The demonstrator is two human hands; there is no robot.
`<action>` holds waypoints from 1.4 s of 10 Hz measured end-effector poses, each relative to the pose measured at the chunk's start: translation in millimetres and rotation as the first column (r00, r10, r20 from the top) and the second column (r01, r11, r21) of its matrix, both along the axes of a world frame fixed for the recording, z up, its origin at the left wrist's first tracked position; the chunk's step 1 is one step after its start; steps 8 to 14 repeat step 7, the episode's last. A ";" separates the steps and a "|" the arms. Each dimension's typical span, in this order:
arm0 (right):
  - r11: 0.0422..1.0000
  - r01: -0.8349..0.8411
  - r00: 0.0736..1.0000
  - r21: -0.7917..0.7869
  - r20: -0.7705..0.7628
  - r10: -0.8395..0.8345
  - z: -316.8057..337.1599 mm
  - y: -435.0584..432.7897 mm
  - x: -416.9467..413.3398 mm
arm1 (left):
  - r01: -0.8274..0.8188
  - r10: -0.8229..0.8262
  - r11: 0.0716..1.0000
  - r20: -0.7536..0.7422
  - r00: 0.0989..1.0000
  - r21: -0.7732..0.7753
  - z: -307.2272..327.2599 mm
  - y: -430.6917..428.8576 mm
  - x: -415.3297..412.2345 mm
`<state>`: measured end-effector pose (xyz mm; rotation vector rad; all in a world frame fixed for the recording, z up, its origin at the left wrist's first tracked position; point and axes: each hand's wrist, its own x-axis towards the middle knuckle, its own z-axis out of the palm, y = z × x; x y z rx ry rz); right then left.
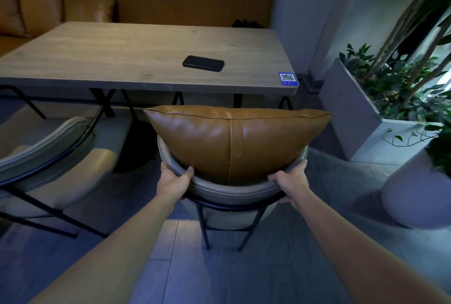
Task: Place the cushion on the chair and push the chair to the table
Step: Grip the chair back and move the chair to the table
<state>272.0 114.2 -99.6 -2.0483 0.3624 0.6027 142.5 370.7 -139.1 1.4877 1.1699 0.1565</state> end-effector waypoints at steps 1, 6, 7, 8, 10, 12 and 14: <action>1.000 -0.024 1.000 -0.013 -0.007 0.024 1.2 -0.8 0.4 | 0.005 -0.005 1.000 0.005 1.000 -0.026 -0.2 0.5 -0.8; 0.638 -0.563 0.794 -0.525 -0.129 0.595 95.0 4.6 -2.2 | 0.817 -0.367 0.417 -0.748 0.553 0.400 119.3 -1.6 -23.4; 0.538 -0.620 0.705 -0.570 -0.104 0.702 151.3 14.0 -8.6 | 0.816 -0.356 0.252 -0.734 0.578 0.520 170.8 -8.7 -25.3; 0.538 -0.620 0.705 -0.570 -0.104 0.702 151.3 14.0 -8.6 | 0.816 -0.356 0.252 -0.734 0.578 0.520 170.8 -8.7 -25.3; 0.538 -0.620 0.705 -0.570 -0.104 0.702 151.3 14.0 -8.6 | 0.816 -0.356 0.252 -0.734 0.578 0.520 170.8 -8.7 -25.3; 0.538 -0.620 0.705 -0.570 -0.104 0.702 151.3 14.0 -8.6 | 0.816 -0.356 0.252 -0.734 0.578 0.520 170.8 -8.7 -25.3; 0.538 -0.620 0.705 -0.570 -0.104 0.702 151.3 14.0 -8.6 | 0.816 -0.356 0.252 -0.734 0.578 0.520 170.8 -8.7 -25.3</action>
